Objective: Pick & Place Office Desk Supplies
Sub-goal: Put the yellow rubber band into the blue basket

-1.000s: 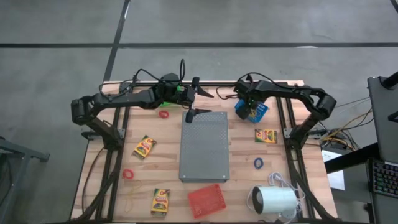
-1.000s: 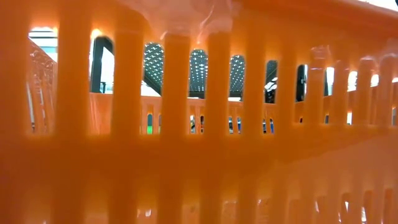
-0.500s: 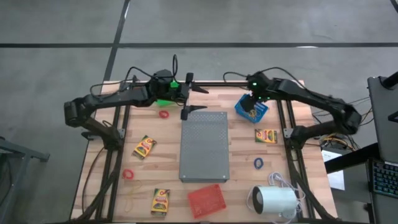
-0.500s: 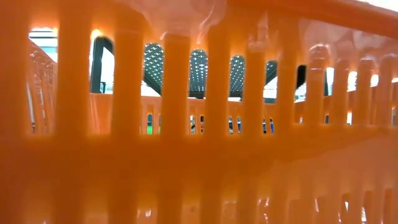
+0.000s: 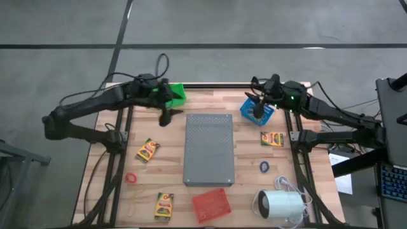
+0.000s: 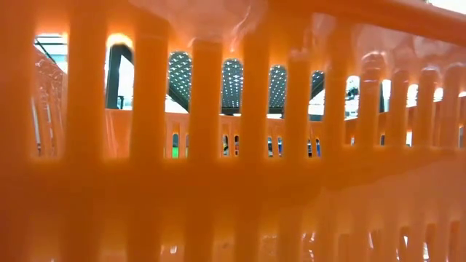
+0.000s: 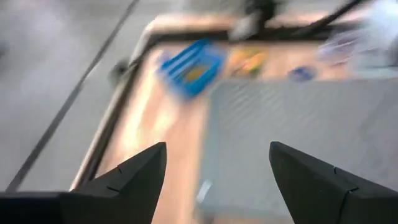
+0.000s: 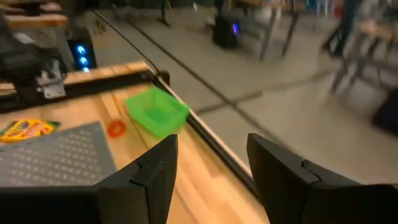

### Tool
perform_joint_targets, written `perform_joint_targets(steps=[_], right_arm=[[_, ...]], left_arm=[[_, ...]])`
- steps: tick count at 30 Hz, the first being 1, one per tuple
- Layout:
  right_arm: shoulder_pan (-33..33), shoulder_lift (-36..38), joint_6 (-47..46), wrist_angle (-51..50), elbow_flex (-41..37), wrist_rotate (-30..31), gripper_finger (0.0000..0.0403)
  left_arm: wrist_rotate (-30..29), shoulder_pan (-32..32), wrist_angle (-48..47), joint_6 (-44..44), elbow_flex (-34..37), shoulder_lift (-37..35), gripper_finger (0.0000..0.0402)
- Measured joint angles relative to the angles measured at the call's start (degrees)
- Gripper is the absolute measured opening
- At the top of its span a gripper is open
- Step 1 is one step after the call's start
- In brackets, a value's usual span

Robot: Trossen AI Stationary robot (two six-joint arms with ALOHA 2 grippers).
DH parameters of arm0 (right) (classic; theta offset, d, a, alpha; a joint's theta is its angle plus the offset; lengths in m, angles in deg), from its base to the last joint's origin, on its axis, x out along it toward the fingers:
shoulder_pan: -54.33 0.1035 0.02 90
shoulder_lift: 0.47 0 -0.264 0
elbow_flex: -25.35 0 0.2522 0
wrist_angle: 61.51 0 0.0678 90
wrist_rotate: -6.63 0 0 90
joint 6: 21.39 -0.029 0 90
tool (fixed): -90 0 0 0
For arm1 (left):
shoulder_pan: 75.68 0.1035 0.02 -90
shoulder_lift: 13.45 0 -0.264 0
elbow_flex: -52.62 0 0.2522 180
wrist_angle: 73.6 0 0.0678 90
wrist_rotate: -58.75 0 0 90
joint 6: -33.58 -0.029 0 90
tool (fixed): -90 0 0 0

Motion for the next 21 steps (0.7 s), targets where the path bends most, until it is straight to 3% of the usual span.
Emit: perform_joint_targets(steps=[3,5,11,21], right_arm=[[1.00,0.29,2.95,5.88,-3.64,0.01,0.0192],[1.04,-0.09,4.10,8.03,-5.53,0.01,0.0192],[1.02,-1.32,7.03,12.79,-9.26,0.03,0.0192],[0.99,-1.21,8.68,14.17,-8.58,0.07,0.0192]], left_arm=[[-10.20,-0.03,-7.70,5.35,0.00,-3.72,0.0288],[-12.84,-0.03,-11.23,7.88,0.00,-5.72,0.0288],[-10.75,-0.09,-17.89,12.98,0.00,-8.82,0.0288],[-9.86,-0.25,-28.48,18.84,0.08,-7.89,0.0288]])
